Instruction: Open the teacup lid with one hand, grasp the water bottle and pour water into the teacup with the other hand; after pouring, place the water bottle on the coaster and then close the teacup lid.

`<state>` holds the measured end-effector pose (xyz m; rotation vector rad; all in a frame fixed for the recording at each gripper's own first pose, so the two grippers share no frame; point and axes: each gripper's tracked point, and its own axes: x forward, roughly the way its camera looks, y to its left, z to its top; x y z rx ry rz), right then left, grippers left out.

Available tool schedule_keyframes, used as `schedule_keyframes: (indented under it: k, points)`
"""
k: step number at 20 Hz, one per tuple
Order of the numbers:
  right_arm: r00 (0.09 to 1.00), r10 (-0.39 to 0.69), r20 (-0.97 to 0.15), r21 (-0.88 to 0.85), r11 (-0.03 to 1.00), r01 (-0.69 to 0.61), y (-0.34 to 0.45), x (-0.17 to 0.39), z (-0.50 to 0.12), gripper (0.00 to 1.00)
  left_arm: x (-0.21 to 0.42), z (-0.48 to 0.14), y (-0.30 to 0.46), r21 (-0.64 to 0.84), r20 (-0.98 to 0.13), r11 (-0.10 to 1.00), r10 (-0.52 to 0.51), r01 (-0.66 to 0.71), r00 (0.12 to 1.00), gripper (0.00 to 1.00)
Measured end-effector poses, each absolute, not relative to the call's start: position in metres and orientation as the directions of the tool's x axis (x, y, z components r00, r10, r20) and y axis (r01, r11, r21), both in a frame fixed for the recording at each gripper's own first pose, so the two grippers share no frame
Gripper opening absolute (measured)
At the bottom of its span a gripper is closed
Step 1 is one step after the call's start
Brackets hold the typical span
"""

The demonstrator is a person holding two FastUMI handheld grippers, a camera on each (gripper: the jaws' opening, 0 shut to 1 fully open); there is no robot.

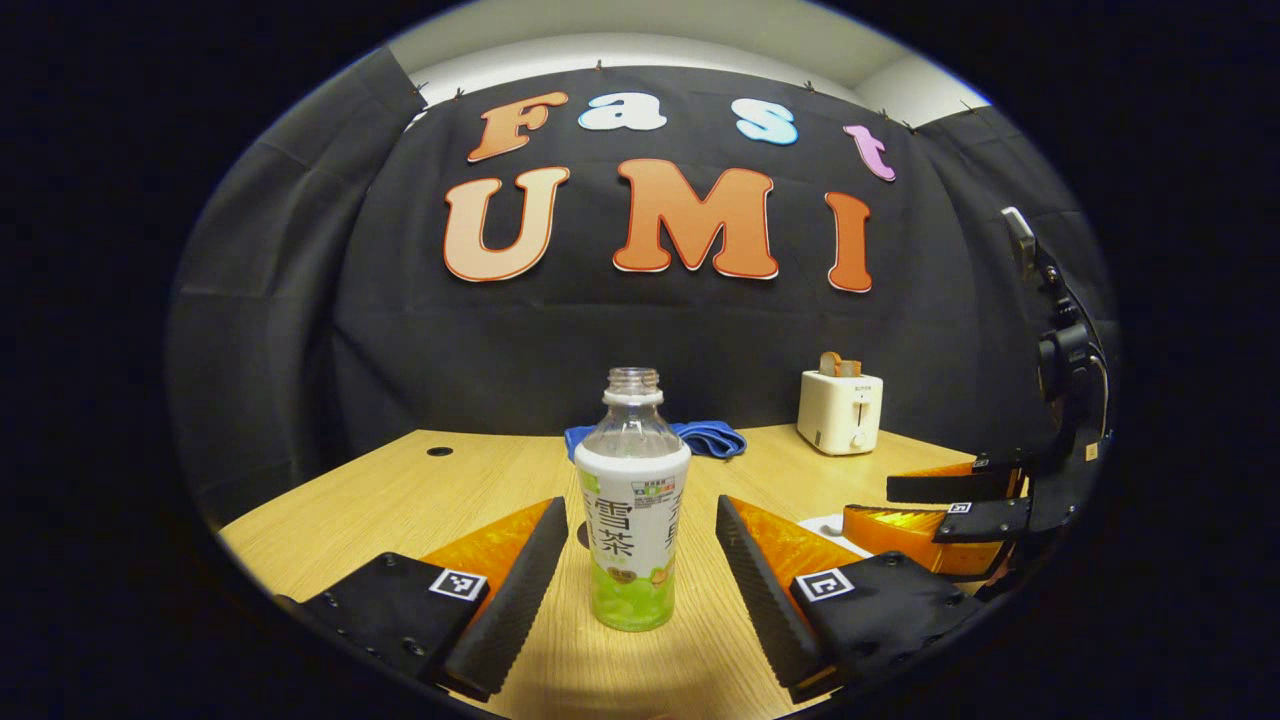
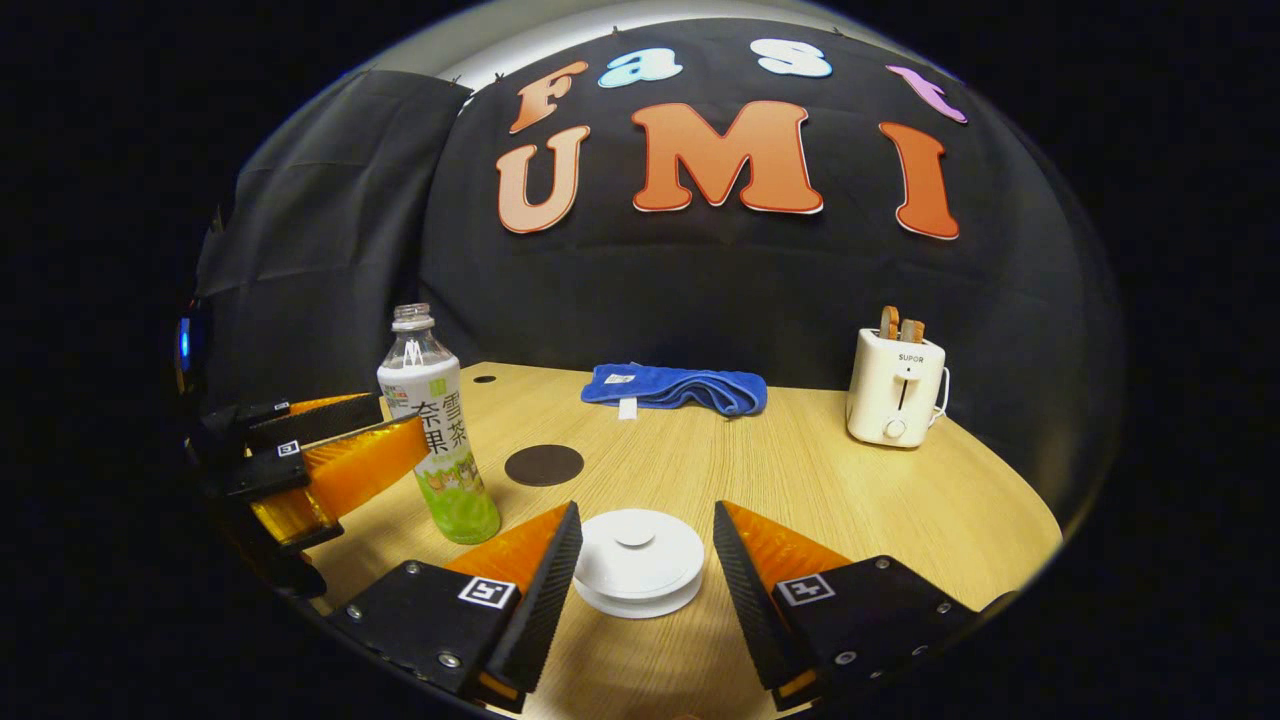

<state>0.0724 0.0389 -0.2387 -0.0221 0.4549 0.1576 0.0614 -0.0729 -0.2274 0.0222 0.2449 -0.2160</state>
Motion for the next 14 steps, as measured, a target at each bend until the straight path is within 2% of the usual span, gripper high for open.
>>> schedule_keyframes:
  k: [3,4,5,11,12,14]
  points:
    - [0.873,0.154,-0.463,0.006,0.985,-0.171,0.041,0.079,-0.252,0.71,0.069,-0.235,-0.074,0.015,-0.251,0.977,-0.201,0.211,0.947,0.96]
    - [0.871,0.149,-0.469,-0.003,0.985,-0.17,0.04,0.081,-0.255,0.64,0.07,-0.235,-0.073,0.016,-0.254,0.978,-0.198,0.209,0.947,0.96]
    - [0.868,0.147,-0.474,-0.006,0.985,-0.17,0.039,0.084,-0.257,0.61,0.071,-0.238,-0.073,0.014,-0.258,0.979,-0.195,0.205,0.946,0.96]
    - [0.868,0.185,-0.461,-0.023,0.975,-0.22,0.049,0.093,-0.259,0.59,0.077,-0.246,-0.075,0.03,-0.272,0.978,-0.19,0.206,0.943,0.96]
    - [0.866,0.188,-0.463,-0.028,0.974,-0.227,0.05,0.093,-0.26,0.51,0.078,-0.247,-0.076,0.033,-0.273,0.978,-0.191,0.208,0.943,0.96]
    - [0.866,0.196,-0.46,-0.05,0.968,-0.245,0.054,0.093,-0.26,0.47,0.08,-0.25,-0.077,0.037,-0.28,0.977,-0.19,0.208,0.941,0.96]
